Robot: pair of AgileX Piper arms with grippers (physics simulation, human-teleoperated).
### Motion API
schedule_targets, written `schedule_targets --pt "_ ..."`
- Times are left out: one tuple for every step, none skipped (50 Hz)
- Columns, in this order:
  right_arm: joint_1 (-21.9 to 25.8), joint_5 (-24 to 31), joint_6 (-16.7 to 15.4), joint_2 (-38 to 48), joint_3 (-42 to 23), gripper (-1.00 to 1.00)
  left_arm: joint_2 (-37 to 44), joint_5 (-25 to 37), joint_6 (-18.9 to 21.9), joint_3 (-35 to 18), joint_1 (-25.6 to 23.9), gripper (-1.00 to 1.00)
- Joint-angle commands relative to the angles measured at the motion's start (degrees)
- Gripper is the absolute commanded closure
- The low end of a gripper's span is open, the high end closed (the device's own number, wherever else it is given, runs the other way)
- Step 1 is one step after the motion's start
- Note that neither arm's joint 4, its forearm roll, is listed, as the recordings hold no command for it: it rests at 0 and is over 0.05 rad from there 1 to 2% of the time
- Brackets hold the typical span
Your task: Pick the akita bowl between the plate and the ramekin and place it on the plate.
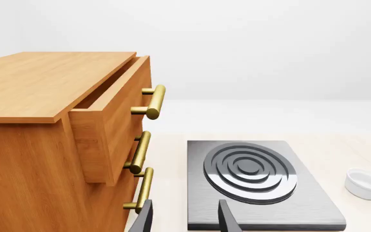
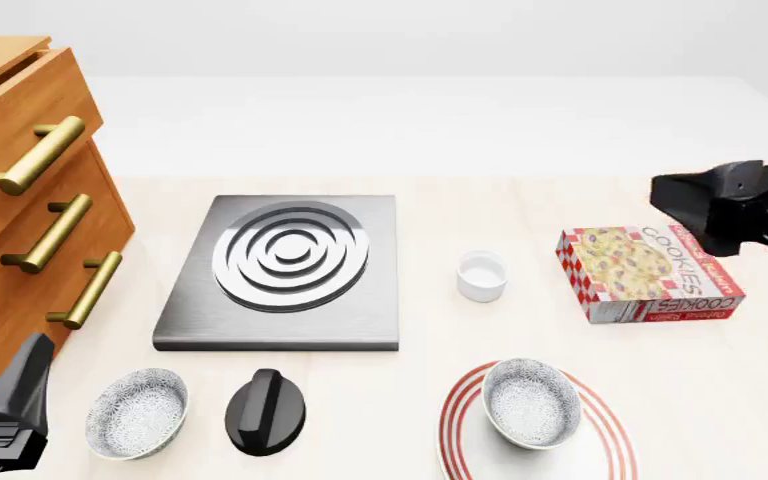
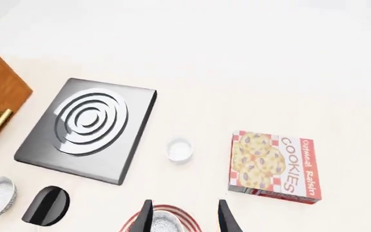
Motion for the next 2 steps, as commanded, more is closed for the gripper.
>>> schedule_targets --pt "-6.1 -8.6 -2.3 -6.9 -5.2 -1.00 0.0 0.0 0.0 0.0 0.0 -1.00" --pt "-7.4 -10.4 -2.7 -8.3 -5.5 -1.00 0.0 0.0 0.0 0.0 0.0 -1.00"
